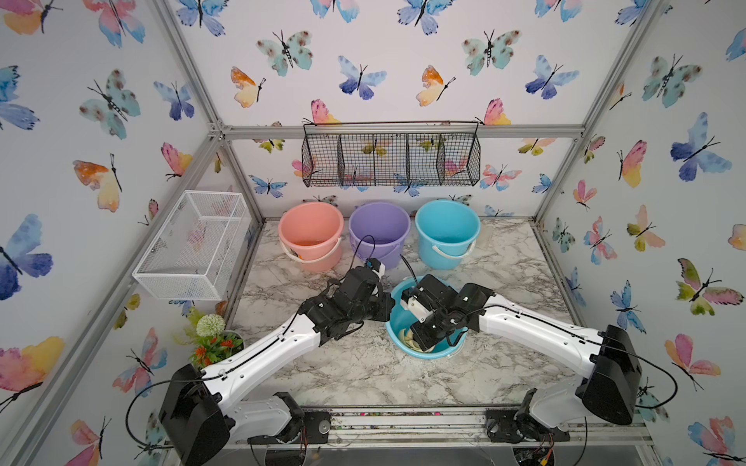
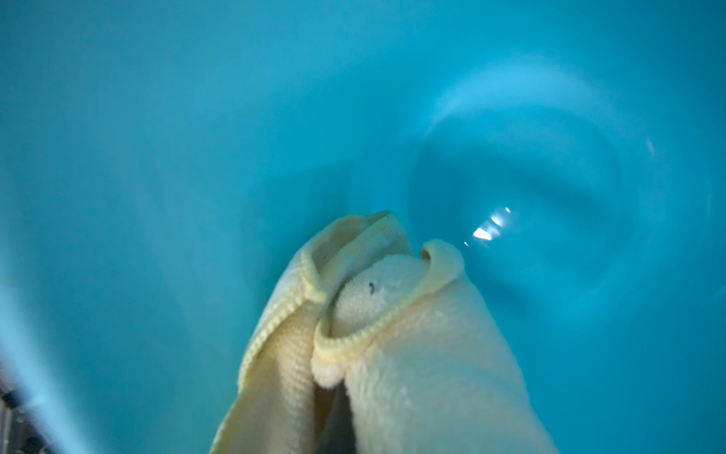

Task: Wipe the inside of the bucket with a cloth
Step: Wipe the dirt from the inside of the bucket, then place the bucket at the center of the board.

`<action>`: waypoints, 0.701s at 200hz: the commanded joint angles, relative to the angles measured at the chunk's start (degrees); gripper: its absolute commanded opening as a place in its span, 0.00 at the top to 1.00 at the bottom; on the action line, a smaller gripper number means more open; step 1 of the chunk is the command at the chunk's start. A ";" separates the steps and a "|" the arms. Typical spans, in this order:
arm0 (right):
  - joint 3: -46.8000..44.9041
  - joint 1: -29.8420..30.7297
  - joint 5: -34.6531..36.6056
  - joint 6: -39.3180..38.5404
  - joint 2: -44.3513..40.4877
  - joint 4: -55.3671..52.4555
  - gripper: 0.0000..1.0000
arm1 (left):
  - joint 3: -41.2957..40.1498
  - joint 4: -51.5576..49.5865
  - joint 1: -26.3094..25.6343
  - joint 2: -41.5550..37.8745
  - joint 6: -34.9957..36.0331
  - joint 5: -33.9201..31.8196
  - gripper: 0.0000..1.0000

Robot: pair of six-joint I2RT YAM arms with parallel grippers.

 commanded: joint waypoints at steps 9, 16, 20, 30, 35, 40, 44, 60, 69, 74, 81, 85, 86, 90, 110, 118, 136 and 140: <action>4.26 0.11 10.81 6.67 -5.03 5.81 0.98 | 3.69 2.17 0.37 2.53 0.37 1.67 1.00; 6.28 0.11 16.18 7.02 -5.50 2.54 0.98 | 4.20 2.53 0.34 3.10 0.30 2.16 1.00; 7.67 0.11 19.66 7.32 -5.68 0.56 0.98 | 4.47 2.74 0.36 3.39 0.37 2.45 1.00; 11.19 0.11 26.29 7.96 -6.12 -4.32 0.98 | 5.26 3.26 0.38 4.32 0.31 3.14 1.00; 12.85 0.11 29.06 8.17 -6.42 -6.42 0.98 | 5.77 3.45 0.41 4.85 0.32 3.47 1.00; 14.34 0.11 31.62 8.47 -6.88 -8.29 0.98 | 6.23 3.62 0.35 5.35 0.28 3.80 1.00; 15.49 0.11 33.72 8.86 -7.32 -9.79 0.98 | 6.65 3.88 0.40 5.90 0.24 4.11 1.00; 19.20 0.11 42.61 10.95 -9.04 -15.59 0.98 | 8.62 4.83 0.28 8.13 0.07 5.70 1.00; 20.69 0.11 46.66 12.16 -10.05 -18.78 0.98 | 10.01 5.23 0.25 9.50 -0.01 6.44 1.00; 21.71 0.11 50.29 13.35 -10.39 -20.84 0.98 | 10.88 5.43 0.26 10.20 -0.10 6.96 1.00; 22.90 0.11 53.92 15.33 -10.76 -24.15 0.98 | 12.04 5.67 0.25 11.32 -0.24 7.67 1.00; 23.50 0.11 55.69 16.46 -10.92 -25.89 0.98 | 12.70 5.84 0.25 11.78 -0.33 7.95 1.00; 23.63 0.11 56.09 16.68 -11.01 -26.32 0.98 | 12.80 5.86 0.25 11.93 -0.35 8.07 1.00; 24.18 0.11 57.54 17.55 -11.21 -27.93 0.98 | 13.60 6.02 0.21 12.54 -0.44 8.19 1.00; 25.42 0.02 61.73 19.36 -12.76 -32.29 0.98 | 17.29 6.64 0.18 15.69 -0.86 10.01 1.00; 24.96 0.02 61.83 19.98 -14.00 -32.29 0.98 | 18.91 6.96 0.25 17.15 -1.29 10.40 1.00; 24.72 0.02 60.39 21.12 -16.04 -32.29 0.98 | 22.73 8.20 0.22 20.88 -2.73 10.94 1.00; 24.64 0.02 59.81 21.13 -16.29 -32.29 0.98 | 24.00 8.69 0.28 21.89 -2.99 11.29 1.00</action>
